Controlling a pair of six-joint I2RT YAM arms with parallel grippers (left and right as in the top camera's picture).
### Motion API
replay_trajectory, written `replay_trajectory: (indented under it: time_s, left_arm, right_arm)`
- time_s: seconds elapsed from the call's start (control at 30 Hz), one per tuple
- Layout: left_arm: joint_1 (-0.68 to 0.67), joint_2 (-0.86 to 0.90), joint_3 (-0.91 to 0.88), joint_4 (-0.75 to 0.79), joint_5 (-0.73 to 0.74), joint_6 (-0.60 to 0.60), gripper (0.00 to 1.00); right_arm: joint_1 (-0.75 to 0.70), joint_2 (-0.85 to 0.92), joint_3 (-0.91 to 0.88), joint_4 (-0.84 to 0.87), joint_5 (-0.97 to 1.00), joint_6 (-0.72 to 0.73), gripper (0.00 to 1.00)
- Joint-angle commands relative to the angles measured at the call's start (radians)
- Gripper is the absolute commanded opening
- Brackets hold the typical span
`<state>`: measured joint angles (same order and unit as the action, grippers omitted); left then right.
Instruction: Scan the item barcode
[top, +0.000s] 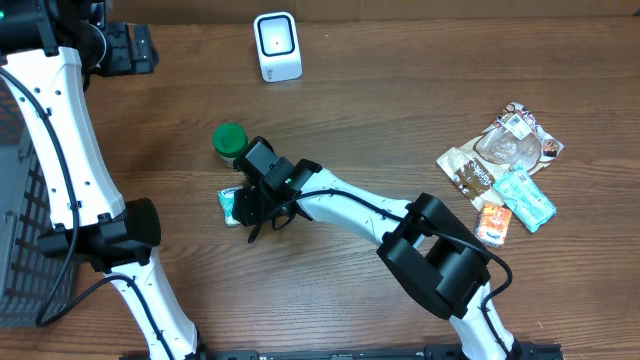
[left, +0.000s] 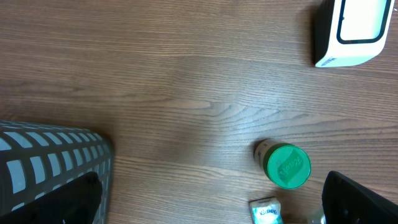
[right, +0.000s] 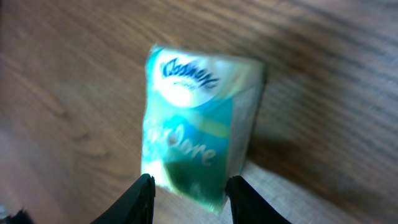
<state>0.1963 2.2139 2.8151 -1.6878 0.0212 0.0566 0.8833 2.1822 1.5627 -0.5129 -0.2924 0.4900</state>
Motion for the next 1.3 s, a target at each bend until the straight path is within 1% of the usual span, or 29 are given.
replay_trajectory:
  time_s: [0.0, 0.1, 0.17, 0.23, 0.3, 0.33, 0.5, 0.67, 0.9, 0.97, 1.1, 1.27]
  left_arm:
    - [-0.007, -0.030, 0.008, -0.002, -0.003, 0.011, 0.99]
    - [-0.007, -0.030, 0.008, -0.002, -0.003, 0.011, 1.00]
    - [-0.007, -0.030, 0.008, -0.002, -0.003, 0.011, 1.00]
    - [-0.007, -0.030, 0.008, -0.002, -0.003, 0.011, 1.00]
    - [-0.007, -0.030, 0.008, -0.002, -0.003, 0.011, 0.99]
    - [-0.007, -0.030, 0.008, -0.002, -0.003, 0.011, 0.99]
    - [-0.007, -0.030, 0.008, -0.002, -0.003, 0.011, 1.00]
    - [-0.007, -0.030, 0.008, -0.002, -0.003, 0.011, 0.99]
    - [-0.007, -0.030, 0.008, -0.002, -0.003, 0.011, 1.00]
    - [-0.007, -0.030, 0.008, -0.002, -0.003, 0.011, 0.99]
    - [-0.007, -0.030, 0.008, -0.002, -0.003, 0.011, 1.00]
    - [-0.007, -0.030, 0.008, -0.002, -0.003, 0.011, 0.99]
  right_arm:
    - [-0.003, 0.032, -0.004, 0.015, 0.040, 0.039, 0.37]
    - [-0.003, 0.050, -0.004, 0.021, 0.029, 0.042, 0.36]
    - [-0.003, 0.051, -0.004, 0.021, 0.027, 0.041, 0.29]
    - [-0.003, 0.051, -0.004, 0.021, 0.025, 0.041, 0.16]
    - [-0.003, 0.051, -0.004, 0.021, 0.024, 0.042, 0.06]
    - [-0.004, 0.050, -0.003, 0.020, 0.019, 0.041, 0.04]
    - [-0.020, 0.031, -0.003, -0.004, -0.035, 0.036, 0.04]
    - [-0.043, -0.017, -0.003, -0.054, -0.026, 0.026, 0.04]
    - [-0.139, -0.170, -0.003, -0.275, 0.190, 0.038, 0.04]
    - [-0.169, -0.197, -0.003, -0.323, 0.226, 0.039, 0.04]
    - [-0.212, -0.196, -0.006, -0.357, 0.224, 0.109, 0.04]
    - [-0.216, -0.157, -0.007, -0.351, 0.221, 0.117, 0.04]
